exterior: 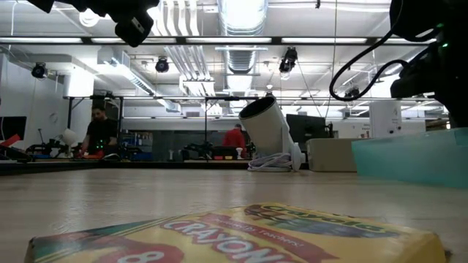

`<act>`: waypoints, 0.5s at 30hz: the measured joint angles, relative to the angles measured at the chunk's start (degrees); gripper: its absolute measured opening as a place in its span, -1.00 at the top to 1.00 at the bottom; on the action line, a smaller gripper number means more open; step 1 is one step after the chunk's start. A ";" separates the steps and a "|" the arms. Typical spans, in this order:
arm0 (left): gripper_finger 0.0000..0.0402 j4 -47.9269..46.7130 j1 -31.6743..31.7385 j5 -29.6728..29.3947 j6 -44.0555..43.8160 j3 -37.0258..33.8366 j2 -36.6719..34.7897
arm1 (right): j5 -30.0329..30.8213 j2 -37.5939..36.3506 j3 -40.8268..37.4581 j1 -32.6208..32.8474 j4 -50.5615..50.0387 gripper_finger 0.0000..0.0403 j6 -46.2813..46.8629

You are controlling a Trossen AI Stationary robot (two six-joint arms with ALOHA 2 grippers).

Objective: Pick & Place School Supplies
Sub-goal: Put the crayon box into the green bin

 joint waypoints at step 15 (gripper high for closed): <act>0.82 -0.02 0.01 0.00 0.01 0.00 0.00 | 2.78 0.00 0.04 0.01 1.00 0.88 0.85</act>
